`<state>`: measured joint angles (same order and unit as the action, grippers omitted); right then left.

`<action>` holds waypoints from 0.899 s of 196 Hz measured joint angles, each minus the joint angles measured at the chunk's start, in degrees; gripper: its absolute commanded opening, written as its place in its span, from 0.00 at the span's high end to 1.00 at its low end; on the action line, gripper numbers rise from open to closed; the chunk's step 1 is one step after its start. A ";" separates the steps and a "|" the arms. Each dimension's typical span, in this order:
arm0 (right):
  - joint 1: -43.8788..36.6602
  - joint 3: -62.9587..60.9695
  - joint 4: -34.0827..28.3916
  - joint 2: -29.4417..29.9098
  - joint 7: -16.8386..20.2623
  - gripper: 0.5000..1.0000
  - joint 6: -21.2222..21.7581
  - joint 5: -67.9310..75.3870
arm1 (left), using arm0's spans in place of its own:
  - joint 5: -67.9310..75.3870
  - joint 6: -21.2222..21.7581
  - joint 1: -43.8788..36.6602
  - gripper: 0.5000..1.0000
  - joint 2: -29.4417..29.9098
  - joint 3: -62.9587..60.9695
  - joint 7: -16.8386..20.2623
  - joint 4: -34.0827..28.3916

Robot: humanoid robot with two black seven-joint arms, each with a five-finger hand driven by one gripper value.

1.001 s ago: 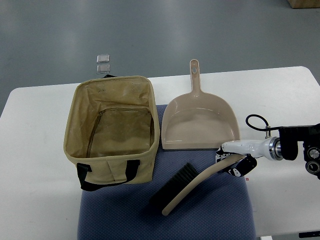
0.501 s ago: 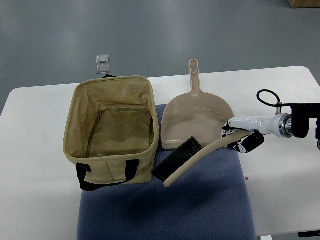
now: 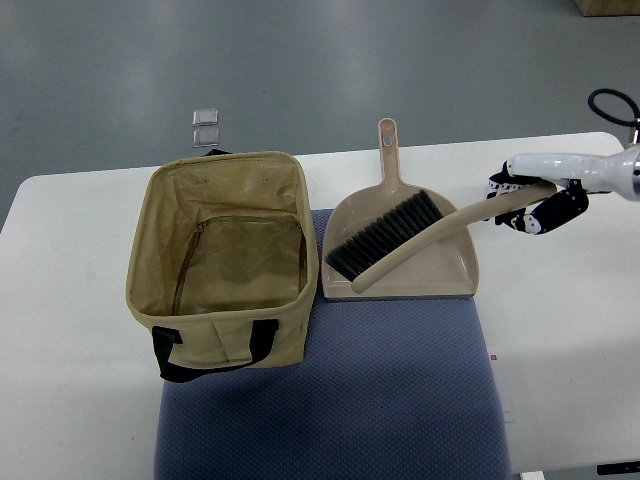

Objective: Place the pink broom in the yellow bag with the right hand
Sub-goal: 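Lift the brush with the right hand over the dustpan, then carry the brush over the tan bag and lower it inside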

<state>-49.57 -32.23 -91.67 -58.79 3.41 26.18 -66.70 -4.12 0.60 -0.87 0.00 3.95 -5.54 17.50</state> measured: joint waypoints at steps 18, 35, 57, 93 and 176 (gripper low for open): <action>-2.20 -2.35 0.12 -0.17 0.21 1.00 2.25 2.02 | 0.03 -0.05 0.00 0.00 0.00 0.00 0.00 0.06; -4.59 -3.17 0.51 0.39 0.68 1.00 3.24 3.64 | 0.07 -0.07 -0.01 0.00 0.00 0.00 0.00 0.08; -7.59 -3.15 1.82 2.40 1.52 1.00 3.35 4.30 | 0.09 -0.08 -0.01 0.00 0.00 0.00 0.00 0.08; -13.86 -1.74 9.15 12.88 3.24 1.00 3.67 3.64 | 0.09 -0.27 -0.02 0.00 0.00 0.03 0.00 0.09; -27.26 11.68 33.10 39.58 3.99 1.00 4.03 -3.35 | 0.08 -1.31 -0.01 0.00 0.00 0.11 0.00 0.08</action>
<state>-76.83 -20.55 -58.57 -19.21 7.41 30.22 -70.05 -4.04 -0.70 -0.89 0.00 4.06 -5.54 17.58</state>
